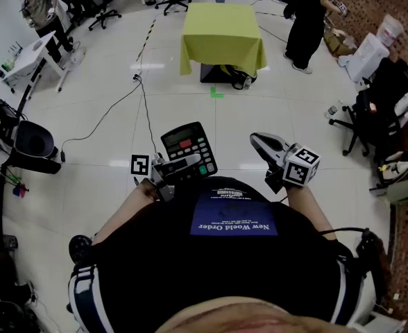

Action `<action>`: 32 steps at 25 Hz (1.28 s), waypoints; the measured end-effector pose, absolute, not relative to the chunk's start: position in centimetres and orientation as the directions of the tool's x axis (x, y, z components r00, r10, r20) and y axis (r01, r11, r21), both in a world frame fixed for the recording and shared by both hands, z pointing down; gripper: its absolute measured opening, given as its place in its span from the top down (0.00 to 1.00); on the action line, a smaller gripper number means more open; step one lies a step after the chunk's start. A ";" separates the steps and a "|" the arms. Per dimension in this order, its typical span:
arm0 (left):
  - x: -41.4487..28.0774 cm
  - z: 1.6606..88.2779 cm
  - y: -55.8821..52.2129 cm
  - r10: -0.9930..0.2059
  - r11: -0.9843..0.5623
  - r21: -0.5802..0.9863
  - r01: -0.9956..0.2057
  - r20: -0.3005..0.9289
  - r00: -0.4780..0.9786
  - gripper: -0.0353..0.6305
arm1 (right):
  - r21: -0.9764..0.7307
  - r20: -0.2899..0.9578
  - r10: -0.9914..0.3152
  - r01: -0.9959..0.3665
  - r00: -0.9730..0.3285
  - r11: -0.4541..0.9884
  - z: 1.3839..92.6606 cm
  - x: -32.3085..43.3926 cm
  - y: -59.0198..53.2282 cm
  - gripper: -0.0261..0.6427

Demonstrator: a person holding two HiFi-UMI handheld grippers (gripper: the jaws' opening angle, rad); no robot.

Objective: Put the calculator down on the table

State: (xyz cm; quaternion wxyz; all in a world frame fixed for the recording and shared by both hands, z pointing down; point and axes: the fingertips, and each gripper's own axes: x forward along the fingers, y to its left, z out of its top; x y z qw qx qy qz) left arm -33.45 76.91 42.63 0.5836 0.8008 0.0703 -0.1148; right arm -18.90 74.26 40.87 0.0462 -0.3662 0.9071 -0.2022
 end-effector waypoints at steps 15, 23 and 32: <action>-18.7 44.3 79.9 0.073 -0.284 0.934 0.217 -0.205 0.976 0.82 | -0.446 0.049 -0.725 -0.664 -0.687 0.600 43.3 -4.1 76.9 0.98; -18.0 44.7 77.7 0.079 -0.262 0.944 0.201 -0.186 0.979 0.83 | -0.485 0.050 -0.718 -0.645 -0.695 0.591 44.5 -4.2 74.4 0.98; -22.1 44.7 66.3 0.077 -0.247 0.929 0.275 -0.265 0.961 0.83 | -0.428 0.097 -0.730 -0.690 -0.677 0.583 43.0 -8.2 64.0 0.98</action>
